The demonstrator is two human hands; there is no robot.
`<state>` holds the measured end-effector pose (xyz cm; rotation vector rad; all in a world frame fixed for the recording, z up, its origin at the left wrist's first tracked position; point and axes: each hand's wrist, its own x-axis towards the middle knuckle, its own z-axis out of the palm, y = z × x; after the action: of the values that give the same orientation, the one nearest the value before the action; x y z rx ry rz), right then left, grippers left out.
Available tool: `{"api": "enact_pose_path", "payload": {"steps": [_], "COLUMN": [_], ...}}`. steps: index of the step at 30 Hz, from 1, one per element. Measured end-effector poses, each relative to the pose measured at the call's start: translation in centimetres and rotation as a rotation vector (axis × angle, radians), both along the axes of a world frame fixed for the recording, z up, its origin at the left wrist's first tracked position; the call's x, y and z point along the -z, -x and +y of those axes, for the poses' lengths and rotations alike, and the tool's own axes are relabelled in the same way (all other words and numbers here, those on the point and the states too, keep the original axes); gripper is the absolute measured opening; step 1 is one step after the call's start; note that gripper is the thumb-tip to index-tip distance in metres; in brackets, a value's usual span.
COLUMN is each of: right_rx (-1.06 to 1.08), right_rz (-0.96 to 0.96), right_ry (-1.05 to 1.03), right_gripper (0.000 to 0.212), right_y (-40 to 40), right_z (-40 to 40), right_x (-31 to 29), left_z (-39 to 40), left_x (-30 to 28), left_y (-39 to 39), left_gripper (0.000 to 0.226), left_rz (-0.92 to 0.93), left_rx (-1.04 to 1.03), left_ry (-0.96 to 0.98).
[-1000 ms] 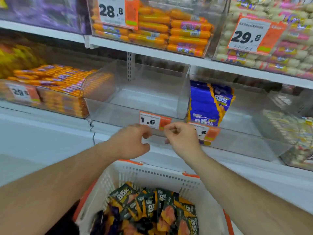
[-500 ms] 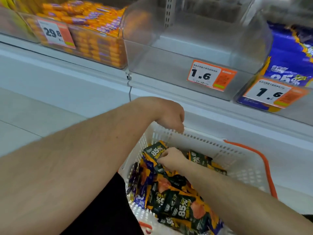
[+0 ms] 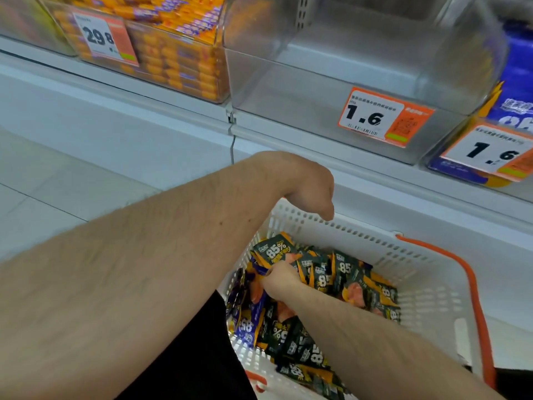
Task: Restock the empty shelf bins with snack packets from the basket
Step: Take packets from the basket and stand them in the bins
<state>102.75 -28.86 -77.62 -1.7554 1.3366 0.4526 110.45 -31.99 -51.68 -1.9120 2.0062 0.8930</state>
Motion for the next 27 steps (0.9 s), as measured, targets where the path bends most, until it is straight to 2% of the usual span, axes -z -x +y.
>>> {"api": "enact_pose_path", "payload": {"steps": [2,5,8,12,17,19,22,25,27], "right_rx": [0.037,0.069,0.149,0.443,0.506,0.517,0.509,0.449,0.396], "right_rz": [-0.043,-0.096,-0.198,-0.425,-0.645,-0.720,-0.810,-0.865,-0.850], "right_ry": [0.008,0.038,0.062,-0.053,-0.144,-0.187,-0.256,-0.273,-0.231], "right_gripper": [0.012,0.024,0.016,0.018,0.024,0.022,0.017,0.008,0.010], "right_y": [0.9,3.5,7.1,12.4,17.0,18.3,19.7,21.2,22.1], "right_z": [-1.3,-3.8,-6.5,-9.2,-10.0,-9.9,-9.4,-9.1,-9.1], "right_x": [-1.4,-5.7,-10.4,-15.2,-20.5,-22.0,-23.9,-25.4,-26.4], "left_z": [0.0,0.0,0.0,0.3,1.2,1.6,2.1,2.0,1.6], "left_x": [0.0,0.1,0.0,0.2,1.5,2.4,3.1,2.6,1.6], "left_y": [-0.1,-0.2,-0.1,0.3,1.2,2.0,3.6,4.8,5.6], "left_gripper": [0.052,0.051,0.049,0.055,0.058,0.049,0.052,0.024,0.011], "left_rz": [-0.009,-0.013,-0.014,0.004,0.085,0.208,0.551,0.937,1.058], "left_rx": [0.002,-0.002,-0.012,-0.068,-0.186,-0.274,-0.538,-0.704,-0.736], "left_ry": [-0.003,-0.019,-0.030,-0.028,-0.056,-0.107,-0.198,-0.088,0.043]}}
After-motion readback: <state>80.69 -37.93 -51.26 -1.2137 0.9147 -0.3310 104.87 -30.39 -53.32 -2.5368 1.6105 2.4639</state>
